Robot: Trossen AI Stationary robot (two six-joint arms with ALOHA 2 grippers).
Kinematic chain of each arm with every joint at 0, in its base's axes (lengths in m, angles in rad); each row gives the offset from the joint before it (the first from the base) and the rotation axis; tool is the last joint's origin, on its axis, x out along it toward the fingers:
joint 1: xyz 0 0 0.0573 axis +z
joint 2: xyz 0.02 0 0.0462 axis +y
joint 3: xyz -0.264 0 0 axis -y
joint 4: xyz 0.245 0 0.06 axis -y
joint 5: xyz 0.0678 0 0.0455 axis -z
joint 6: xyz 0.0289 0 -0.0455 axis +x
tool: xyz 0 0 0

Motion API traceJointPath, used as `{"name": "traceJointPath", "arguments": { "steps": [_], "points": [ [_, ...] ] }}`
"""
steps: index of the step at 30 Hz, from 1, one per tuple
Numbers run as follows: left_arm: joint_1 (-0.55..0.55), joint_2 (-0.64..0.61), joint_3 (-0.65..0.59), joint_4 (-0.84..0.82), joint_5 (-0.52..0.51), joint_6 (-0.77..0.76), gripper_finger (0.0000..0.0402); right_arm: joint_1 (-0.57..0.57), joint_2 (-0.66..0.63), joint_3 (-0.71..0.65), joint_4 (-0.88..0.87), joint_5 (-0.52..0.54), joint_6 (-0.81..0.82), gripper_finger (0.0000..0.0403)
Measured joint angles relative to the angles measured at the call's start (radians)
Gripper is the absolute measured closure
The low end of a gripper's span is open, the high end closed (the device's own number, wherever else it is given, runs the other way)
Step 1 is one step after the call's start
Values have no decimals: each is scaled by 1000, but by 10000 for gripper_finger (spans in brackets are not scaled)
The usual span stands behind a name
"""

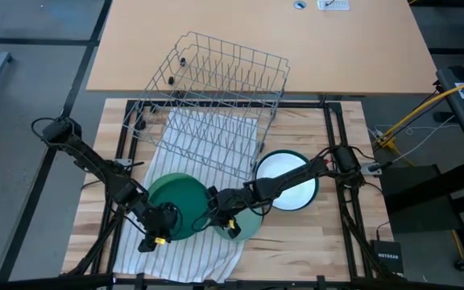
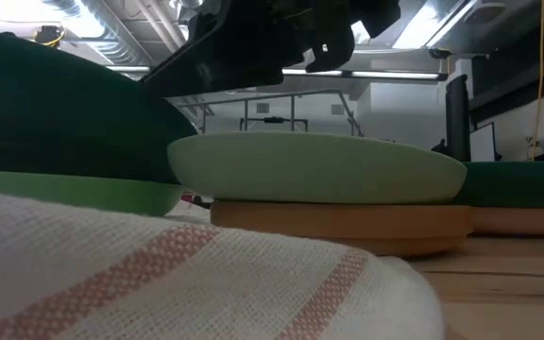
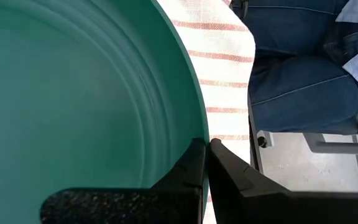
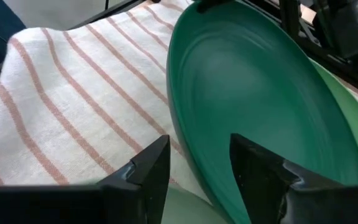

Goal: Sort dishes
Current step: Put the dark green plate into the dishwasher rack

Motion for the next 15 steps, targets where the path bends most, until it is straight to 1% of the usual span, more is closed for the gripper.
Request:
{"name": "traceJointPath", "arguments": {
  "steps": [5, 11, 15],
  "points": [
    [0, 0, 0, 0, 0, 0, 401, 0, 37, 0, 0, -8, 0, 259],
    [0, 0, 0, 9, 0, 0, 401, 0, 62, 0, 3, -9, 1, 271],
    [0, 0, 0, 14, 0, 1, 401, 0, 62, 0, 18, -8, 1, 294]
  ]
}}
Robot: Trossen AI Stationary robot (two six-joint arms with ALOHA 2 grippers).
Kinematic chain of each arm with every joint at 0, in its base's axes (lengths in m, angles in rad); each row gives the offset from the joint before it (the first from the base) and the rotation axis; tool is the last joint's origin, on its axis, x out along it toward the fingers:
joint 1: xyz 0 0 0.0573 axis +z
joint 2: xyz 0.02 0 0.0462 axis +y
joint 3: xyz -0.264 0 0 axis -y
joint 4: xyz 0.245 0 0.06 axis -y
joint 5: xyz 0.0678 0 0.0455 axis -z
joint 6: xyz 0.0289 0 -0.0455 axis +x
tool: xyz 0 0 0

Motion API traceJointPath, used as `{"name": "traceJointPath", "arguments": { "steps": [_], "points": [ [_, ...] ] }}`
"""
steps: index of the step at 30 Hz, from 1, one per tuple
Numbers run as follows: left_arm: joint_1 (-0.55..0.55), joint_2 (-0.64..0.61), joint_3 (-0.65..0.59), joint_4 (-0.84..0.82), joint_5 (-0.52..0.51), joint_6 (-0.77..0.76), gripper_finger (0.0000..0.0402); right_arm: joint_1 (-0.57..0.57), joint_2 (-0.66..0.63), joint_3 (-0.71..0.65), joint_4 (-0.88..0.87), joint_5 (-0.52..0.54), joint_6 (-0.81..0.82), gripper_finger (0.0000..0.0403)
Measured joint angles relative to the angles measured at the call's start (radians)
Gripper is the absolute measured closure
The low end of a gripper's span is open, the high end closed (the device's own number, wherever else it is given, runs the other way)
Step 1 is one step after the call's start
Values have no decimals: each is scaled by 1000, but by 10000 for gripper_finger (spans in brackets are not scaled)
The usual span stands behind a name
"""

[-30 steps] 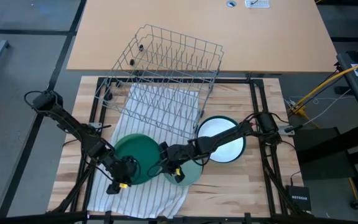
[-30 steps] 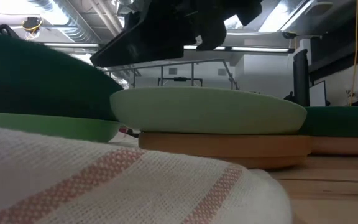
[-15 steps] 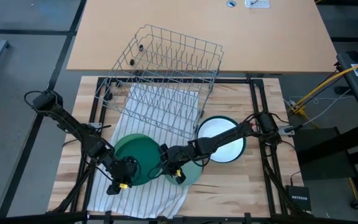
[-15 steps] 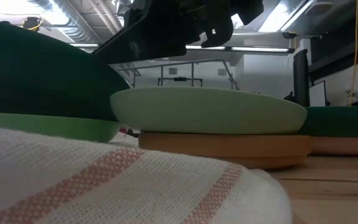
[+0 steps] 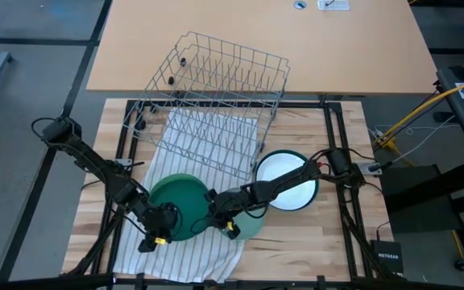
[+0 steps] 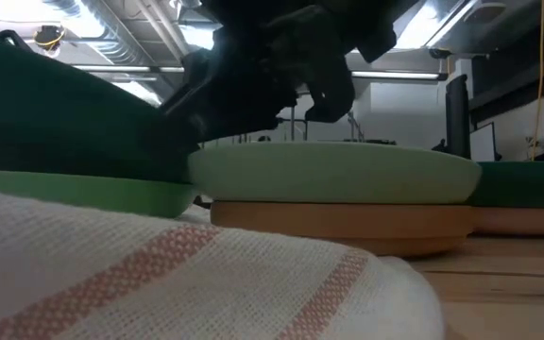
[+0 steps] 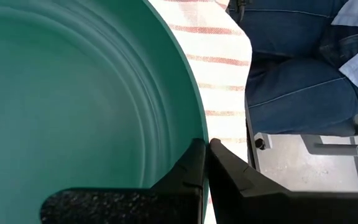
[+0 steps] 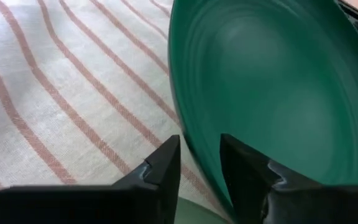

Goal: Sort dishes
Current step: Put the dark green plate into the dishwasher rack

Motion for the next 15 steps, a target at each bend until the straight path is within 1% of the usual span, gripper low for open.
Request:
{"name": "traceJointPath", "arguments": {
  "steps": [4, 8, 11, 15],
  "points": [
    [-1, 0, 0, -1, 2, 0, 401, 1, 0, 0, 2, -9, -5, 338],
    [0, 0, 0, -6, 0, 3, 401, 5, 0, -1, -2, -45, -19, 385],
    [0, 0, 0, -4, 0, 3, 399, 5, 0, -2, 0, -82, -17, 391],
    [0, 0, 0, -1, 0, 0, 384, 4, 0, -1, 4, -85, -4, 382]
  ]
}}
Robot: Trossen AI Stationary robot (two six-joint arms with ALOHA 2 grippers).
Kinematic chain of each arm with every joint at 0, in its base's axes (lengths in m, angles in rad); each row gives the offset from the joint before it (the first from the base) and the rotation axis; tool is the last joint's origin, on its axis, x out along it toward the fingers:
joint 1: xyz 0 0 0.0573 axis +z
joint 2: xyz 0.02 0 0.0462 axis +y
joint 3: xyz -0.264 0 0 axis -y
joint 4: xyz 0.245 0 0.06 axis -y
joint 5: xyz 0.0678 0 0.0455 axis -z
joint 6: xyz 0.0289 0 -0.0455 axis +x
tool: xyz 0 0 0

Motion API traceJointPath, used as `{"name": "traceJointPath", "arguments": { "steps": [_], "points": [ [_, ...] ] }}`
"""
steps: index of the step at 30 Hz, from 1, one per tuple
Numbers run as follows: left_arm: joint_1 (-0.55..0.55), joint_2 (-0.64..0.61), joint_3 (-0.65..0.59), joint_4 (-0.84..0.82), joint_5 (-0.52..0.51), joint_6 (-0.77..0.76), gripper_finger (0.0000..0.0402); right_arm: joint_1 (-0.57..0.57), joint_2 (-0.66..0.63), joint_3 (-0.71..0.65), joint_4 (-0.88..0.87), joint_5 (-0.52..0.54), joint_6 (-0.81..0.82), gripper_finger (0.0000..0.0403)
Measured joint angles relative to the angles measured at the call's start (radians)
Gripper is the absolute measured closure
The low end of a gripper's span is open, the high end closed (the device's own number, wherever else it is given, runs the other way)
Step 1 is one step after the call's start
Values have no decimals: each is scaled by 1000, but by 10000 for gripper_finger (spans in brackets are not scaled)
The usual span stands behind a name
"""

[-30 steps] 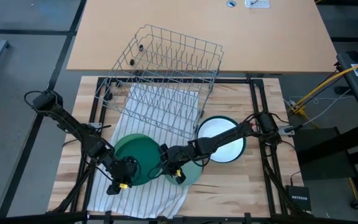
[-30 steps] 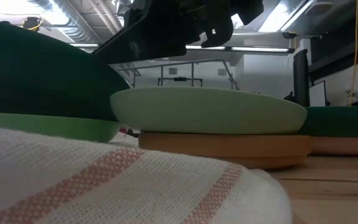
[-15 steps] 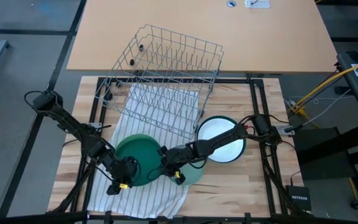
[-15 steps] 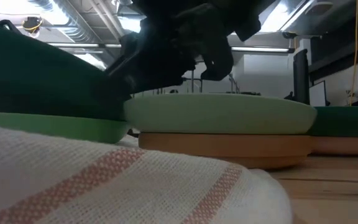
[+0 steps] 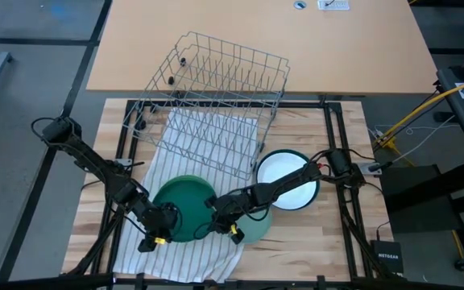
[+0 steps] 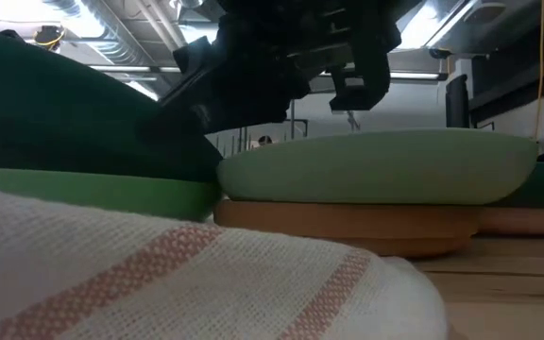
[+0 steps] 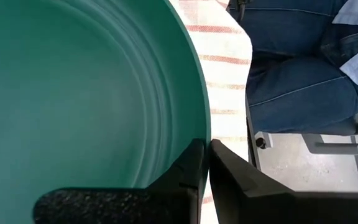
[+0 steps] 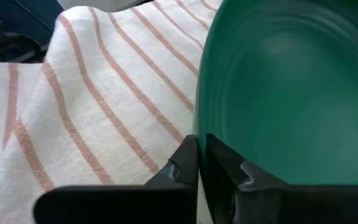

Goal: Sort dishes
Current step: Put the dark green plate into the dishwasher rack

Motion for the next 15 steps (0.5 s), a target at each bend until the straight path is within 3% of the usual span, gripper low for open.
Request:
{"name": "traceJointPath", "arguments": {
  "steps": [15],
  "points": [
    [0, 0, 1, 3, -55, -70, 256, -3, 1, 102, -18, 14, 15, 388]
  ]
}}
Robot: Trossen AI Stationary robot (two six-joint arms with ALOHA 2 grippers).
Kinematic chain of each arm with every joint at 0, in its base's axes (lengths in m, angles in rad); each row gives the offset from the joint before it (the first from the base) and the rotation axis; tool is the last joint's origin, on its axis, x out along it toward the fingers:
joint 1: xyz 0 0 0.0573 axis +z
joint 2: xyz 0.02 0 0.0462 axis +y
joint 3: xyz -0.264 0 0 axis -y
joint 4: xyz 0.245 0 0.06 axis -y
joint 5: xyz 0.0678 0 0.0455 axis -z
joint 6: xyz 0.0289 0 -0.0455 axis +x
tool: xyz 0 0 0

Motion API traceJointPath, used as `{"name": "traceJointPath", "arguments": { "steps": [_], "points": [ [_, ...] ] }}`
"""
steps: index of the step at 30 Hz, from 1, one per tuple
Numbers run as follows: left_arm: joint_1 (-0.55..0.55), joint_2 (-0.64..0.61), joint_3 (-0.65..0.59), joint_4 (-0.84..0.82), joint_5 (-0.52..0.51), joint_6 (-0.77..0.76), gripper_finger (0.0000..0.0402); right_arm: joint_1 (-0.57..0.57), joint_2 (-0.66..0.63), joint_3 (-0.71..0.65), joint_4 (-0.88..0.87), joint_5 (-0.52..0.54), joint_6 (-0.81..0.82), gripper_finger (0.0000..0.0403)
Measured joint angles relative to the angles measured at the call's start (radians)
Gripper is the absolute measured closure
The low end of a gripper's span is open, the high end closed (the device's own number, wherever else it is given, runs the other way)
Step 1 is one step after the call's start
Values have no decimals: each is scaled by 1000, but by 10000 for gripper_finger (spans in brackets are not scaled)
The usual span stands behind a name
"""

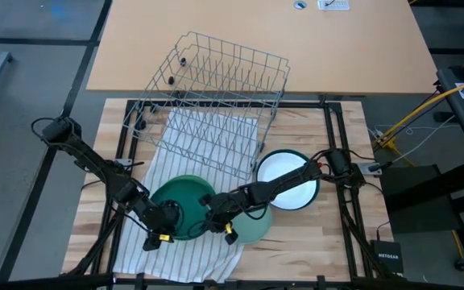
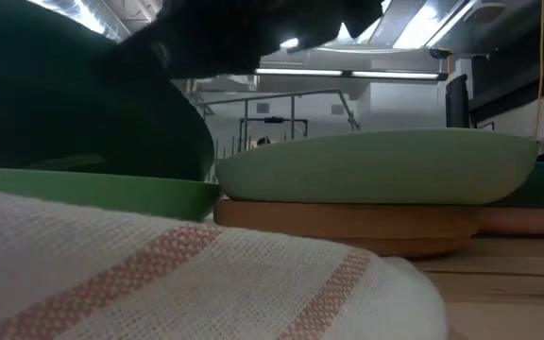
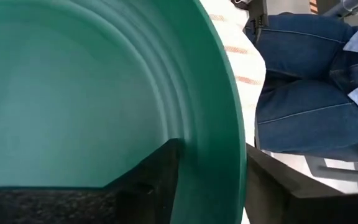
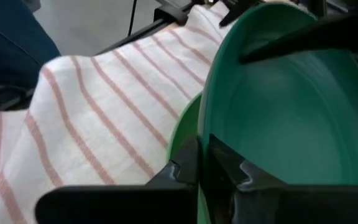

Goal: Sort dishes
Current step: Put the dark green plate into the dishwasher rack

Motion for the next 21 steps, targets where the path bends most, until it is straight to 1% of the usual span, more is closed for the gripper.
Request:
{"name": "traceJointPath", "arguments": {
  "steps": [3, 5, 8, 13, 14, 17, 21],
  "points": [
    [0, 0, 0, -2, -7, -3, 257, 0, 1, 15, -9, -1, 0, 389],
    [0, 0, 0, -3, -9, -1, 270, 0, 1, 25, -24, 0, -1, 386],
    [-1, 0, 0, -4, -9, 27, 305, 0, 1, 33, -33, 1, -4, 374],
    [-2, -1, 0, -8, -17, 91, 379, -1, 0, 34, -34, 8, -6, 353],
    [-2, -1, 1, -7, -18, 98, 387, -1, 0, 34, -36, 8, -6, 349],
    [-1, -1, 1, -5, -18, 99, 389, -1, 0, 34, -37, 8, 0, 335],
    [-1, -3, 0, -2, -17, 75, 392, -1, -1, 34, -32, 8, 60, 313]
  ]
}}
